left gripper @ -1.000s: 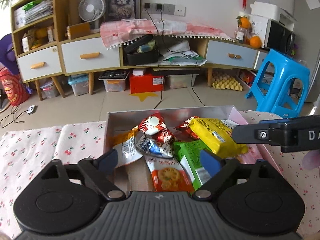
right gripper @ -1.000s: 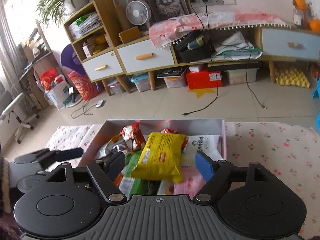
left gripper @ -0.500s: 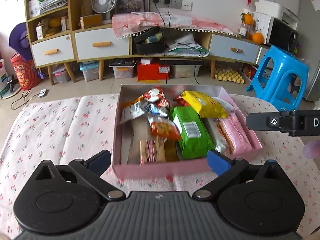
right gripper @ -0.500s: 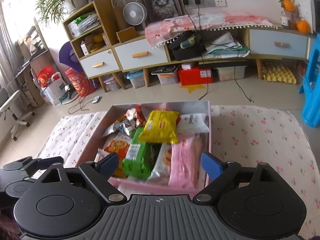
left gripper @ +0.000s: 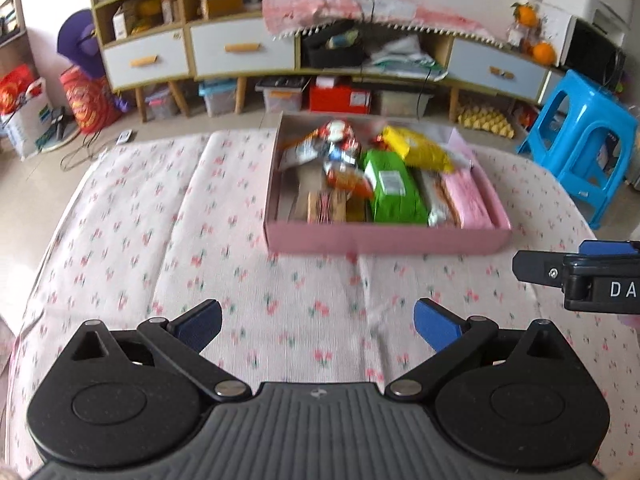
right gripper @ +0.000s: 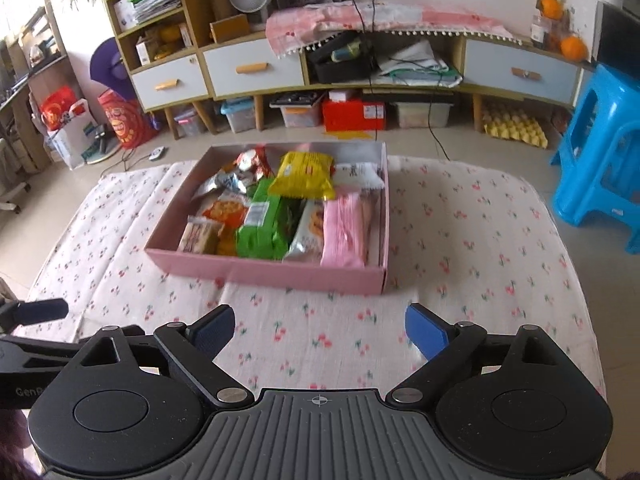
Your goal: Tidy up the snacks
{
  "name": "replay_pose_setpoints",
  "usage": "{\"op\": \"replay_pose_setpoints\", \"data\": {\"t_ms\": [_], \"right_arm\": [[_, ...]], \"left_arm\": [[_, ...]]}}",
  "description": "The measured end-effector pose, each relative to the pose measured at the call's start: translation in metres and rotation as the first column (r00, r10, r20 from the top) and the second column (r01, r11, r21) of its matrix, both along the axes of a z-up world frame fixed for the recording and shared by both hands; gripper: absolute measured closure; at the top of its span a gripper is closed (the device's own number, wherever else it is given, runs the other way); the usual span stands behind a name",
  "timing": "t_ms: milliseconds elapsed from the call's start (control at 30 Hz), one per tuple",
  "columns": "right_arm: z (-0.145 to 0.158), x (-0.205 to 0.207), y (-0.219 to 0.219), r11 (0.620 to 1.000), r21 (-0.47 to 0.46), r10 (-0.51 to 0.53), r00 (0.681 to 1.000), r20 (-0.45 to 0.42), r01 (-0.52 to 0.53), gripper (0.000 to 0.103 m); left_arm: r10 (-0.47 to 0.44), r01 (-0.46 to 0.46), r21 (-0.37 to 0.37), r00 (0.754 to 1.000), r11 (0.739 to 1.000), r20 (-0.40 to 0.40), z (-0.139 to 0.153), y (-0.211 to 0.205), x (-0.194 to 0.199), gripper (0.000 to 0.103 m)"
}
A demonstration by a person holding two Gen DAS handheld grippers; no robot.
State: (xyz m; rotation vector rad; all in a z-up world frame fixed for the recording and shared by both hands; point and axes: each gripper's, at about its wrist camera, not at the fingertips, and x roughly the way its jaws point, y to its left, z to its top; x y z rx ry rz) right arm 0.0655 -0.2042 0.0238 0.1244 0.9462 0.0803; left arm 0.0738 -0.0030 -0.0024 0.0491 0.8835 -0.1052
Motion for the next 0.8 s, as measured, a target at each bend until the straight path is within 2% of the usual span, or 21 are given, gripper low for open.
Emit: {"op": "replay_pose_setpoints", "data": {"t_ms": [100,200,267,367,533,800], "right_arm": [[-0.001,-0.009,0.000,1.000,-0.005,-0.023,1.000,-0.010,0.023,0.006],[-0.007,-0.011,0.001,0.998,-0.019,-0.059,0.997,-0.054,0.058,0.006],[-0.008,-0.011,0.002,0.997,-0.031,-0.074,0.996,-0.057,0.072,0.006],[-0.011,-0.014,0.005,0.994,-0.069,-0.088,0.994,-0.058,0.084,0.006],[-0.009,-0.018,0.008,0.992,-0.092,-0.090,0.995,-0.041,0.086,0.006],[-0.010,-0.017,0.016,0.994,-0.091,-0.065,0.997,-0.040,0.061,0.006]], "left_arm": [[0.017,-0.017,0.019,1.000,1.000,0.008,-0.003,0.002,-0.009,0.000],[0.077,-0.077,0.007,0.997,0.997,-0.029,-0.004,0.004,-0.006,0.000],[0.077,-0.077,-0.012,0.997,0.997,-0.024,-0.001,0.004,-0.004,0.000],[0.095,-0.095,0.016,0.995,0.995,-0.006,0.000,0.006,-0.007,0.000],[0.143,-0.142,0.044,0.990,0.989,-0.014,-0.005,0.011,-0.008,0.000],[0.138,-0.136,0.061,0.990,0.989,-0.029,-0.007,0.002,-0.012,0.000]]}}
